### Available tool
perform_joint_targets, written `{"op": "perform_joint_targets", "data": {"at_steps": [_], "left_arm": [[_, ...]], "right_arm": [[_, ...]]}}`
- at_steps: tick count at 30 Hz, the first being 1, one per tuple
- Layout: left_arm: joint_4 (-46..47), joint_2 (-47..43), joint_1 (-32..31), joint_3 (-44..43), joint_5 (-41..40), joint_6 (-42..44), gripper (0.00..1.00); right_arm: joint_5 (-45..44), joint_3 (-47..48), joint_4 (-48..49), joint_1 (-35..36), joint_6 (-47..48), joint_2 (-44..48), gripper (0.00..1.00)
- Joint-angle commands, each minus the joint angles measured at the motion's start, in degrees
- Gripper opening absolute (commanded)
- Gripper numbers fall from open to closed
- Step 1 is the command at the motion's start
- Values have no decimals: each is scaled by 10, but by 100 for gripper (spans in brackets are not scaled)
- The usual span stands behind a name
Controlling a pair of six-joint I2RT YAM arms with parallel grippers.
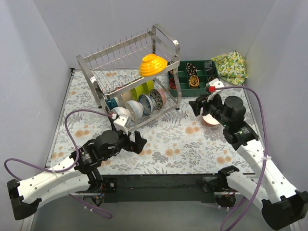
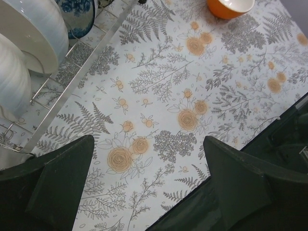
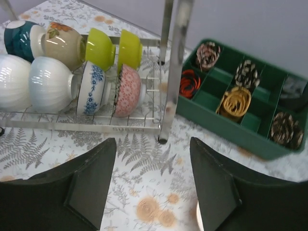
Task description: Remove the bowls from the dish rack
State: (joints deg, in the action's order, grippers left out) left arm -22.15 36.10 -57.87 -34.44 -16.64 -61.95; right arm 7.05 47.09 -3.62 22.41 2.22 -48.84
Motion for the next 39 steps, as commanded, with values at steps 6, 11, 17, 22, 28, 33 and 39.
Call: {"op": "perform_joint_targets", "data": {"at_steps": [6, 11, 17, 22, 28, 33, 39], "left_arm": [[4, 63, 0, -9, 19, -6, 98], [10, 83, 0, -5, 25, -24, 98], [33, 126, 0, -15, 67, -8, 98], [30, 210, 1, -59, 111, 31, 98], [33, 315, 6, -116, 123, 78, 98], [23, 334, 38, -109, 146, 76, 98], [25, 316, 48, -88, 129, 73, 98]], "right_arm": [[-28, 113, 132, 144, 289, -59, 75], [-69, 144, 172, 207, 406, -107, 74], [-101, 149, 254, 241, 494, -153, 73], [-90, 180, 273, 242, 517, -188, 70], [-79, 227, 273, 242, 526, -224, 68], [-75, 238, 271, 242, 534, -243, 67], [-75, 237, 248, 242, 534, -251, 67]]}}
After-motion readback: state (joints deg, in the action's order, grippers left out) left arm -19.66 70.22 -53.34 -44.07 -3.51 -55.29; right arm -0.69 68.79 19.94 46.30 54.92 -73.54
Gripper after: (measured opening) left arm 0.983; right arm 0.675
